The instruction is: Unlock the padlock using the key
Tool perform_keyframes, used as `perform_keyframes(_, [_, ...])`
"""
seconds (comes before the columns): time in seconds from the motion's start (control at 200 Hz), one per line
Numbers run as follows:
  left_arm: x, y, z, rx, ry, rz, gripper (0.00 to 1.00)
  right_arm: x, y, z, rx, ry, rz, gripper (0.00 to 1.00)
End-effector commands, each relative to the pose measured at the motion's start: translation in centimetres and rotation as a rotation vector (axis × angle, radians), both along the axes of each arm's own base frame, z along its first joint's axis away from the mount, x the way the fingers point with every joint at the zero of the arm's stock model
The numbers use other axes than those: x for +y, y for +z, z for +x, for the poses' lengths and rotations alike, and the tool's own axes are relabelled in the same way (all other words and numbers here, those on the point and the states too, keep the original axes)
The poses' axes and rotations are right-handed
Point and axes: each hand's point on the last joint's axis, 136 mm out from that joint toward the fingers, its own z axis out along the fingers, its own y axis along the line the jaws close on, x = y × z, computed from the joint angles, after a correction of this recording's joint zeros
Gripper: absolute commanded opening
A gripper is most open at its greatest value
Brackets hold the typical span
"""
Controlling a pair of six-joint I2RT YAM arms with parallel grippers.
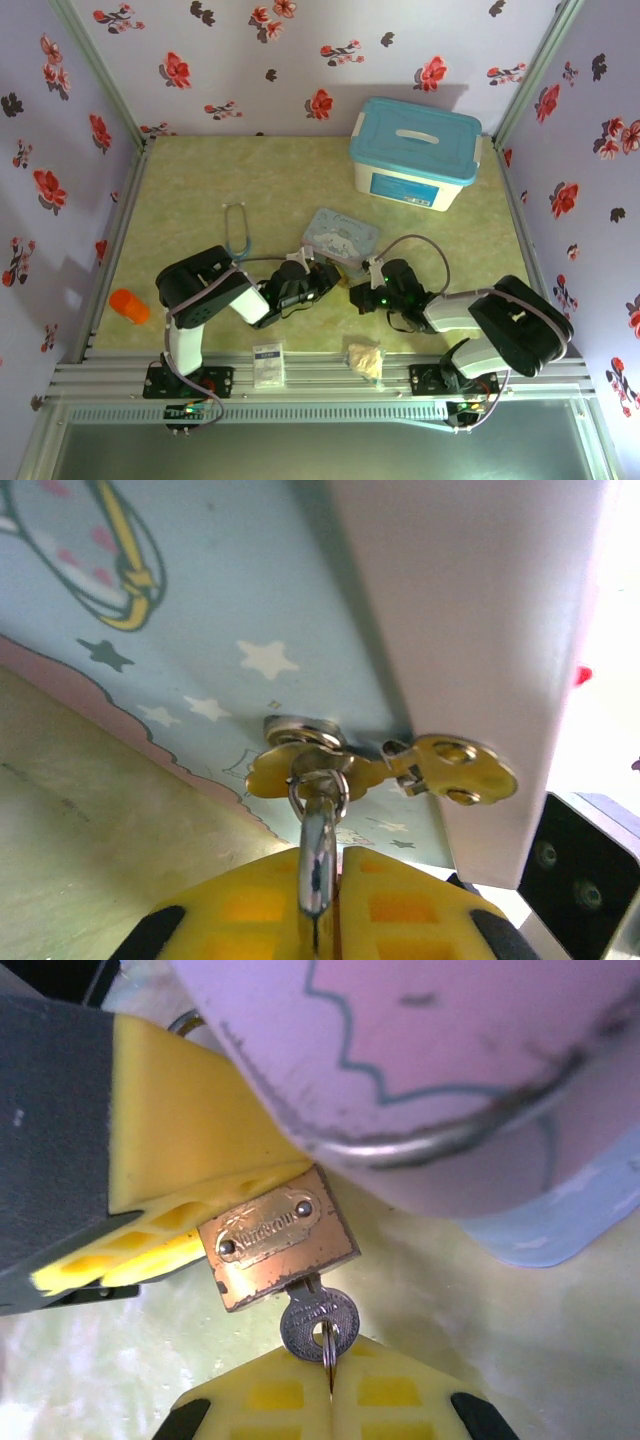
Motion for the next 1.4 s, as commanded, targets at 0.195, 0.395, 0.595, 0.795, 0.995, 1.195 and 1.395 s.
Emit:
perform_keyframes(0.195, [0.7,-0.2,-1.4,0.02,-0.071,0.036,0.0,-1.2,0.8,1.1,-0.05,-0.059,-0.149,0.26])
perform_keyframes(0.395, [0.4,0.0,-1.1,0.021,-0.071,0.027,0.0,-1.4,0.9,0.2,-0.217,-0.017,-0.373,0.31])
perform_keyframes(0.595, [0.4,0.1,-1.2,0.024,-0.07,0.022,0.0,-0.5,1.0,0.4,-0.376,0.052,-0.52,0.34])
perform_keyframes(0.795, [0.2,0.3,-1.2,0.032,-0.071,0.006,0.0,0.9,0.3,0.9,-0.468,0.11,-0.657,0.34])
perform_keyframes(0.995, [0.2,0.5,-1.3,0.036,-0.07,-0.012,0.0,2.7,0.4,1.6,-0.509,0.117,-0.644,0.15])
perform_keyframes(1.195, [0.2,0.5,-1.4,0.038,-0.072,-0.01,0.0,3.3,0.3,1.1,-0.472,0.111,-0.524,0.03])
perform_keyframes(1.395, [0.7,-0.1,-1.6,0.036,-0.074,0.014,0.01,3.4,0.9,0.4,-0.358,0.122,-0.324,0.04])
